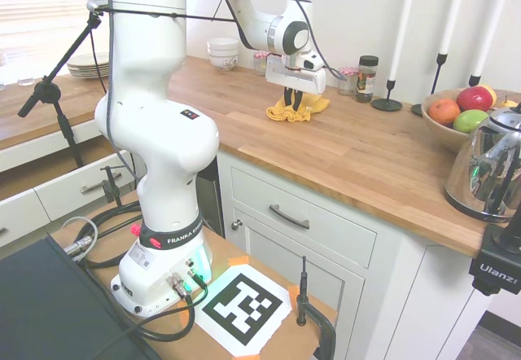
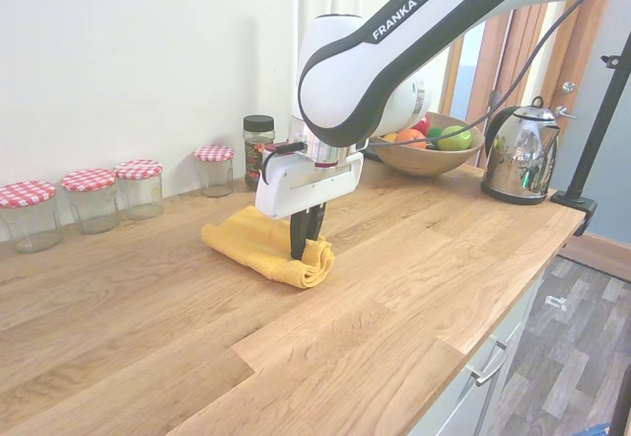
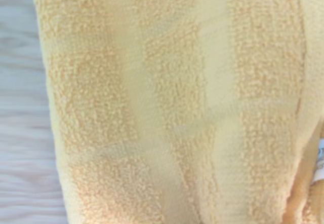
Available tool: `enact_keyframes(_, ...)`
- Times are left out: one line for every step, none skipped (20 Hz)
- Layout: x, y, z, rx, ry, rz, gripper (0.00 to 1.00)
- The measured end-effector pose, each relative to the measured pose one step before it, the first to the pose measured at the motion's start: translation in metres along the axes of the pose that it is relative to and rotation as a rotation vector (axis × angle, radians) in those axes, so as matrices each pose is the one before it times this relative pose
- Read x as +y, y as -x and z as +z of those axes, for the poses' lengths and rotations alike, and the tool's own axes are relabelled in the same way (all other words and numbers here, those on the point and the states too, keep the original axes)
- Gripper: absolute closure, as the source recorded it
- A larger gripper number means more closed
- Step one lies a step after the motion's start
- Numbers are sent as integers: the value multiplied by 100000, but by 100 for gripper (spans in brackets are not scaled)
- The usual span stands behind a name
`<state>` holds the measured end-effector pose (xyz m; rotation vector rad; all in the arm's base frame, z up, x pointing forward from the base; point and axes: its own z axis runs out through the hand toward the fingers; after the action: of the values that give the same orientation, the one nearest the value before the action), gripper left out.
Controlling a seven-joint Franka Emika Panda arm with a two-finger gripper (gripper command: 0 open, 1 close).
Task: Wipe the counter
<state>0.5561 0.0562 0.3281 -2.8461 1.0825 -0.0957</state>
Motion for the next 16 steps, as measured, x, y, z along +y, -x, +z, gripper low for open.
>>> enact_keyframes(757, -673, -71, -236, -397, 932, 100)
enact_keyframes(884, -752, -97, -104, -423, 787, 100)
enact_keyframes(975, -808, -96, -26, -325, 986, 100)
enact_keyframes(1039, -844, -117, 25, -313, 916, 100)
enact_keyframes(974, -805, -104, -44, -327, 943, 100)
enact_keyframes(947, -849, -113, 28, -306, 965, 100)
enact_keyframes(922, -837, -121, 36, -382, 974, 100)
enact_keyframes(941, -843, -126, 47, -398, 948, 100)
enact_keyframes(867, -756, -114, 21, -399, 901, 100)
enact_keyframes(908, -768, -122, 85, -348, 928, 100)
enact_keyframes(861, -712, -121, 96, -327, 809, 100)
enact_keyframes(792, -633, -106, 32, -374, 816, 100)
enact_keyframes(777, -603, -104, 34, -362, 948, 100)
enact_keyframes(794, -594, -100, -177, -632, 847, 100)
enact_keyframes(777, -570, -107, -121, -490, 814, 100)
enact_keyframes(761, -550, -114, -37, -359, 724, 100)
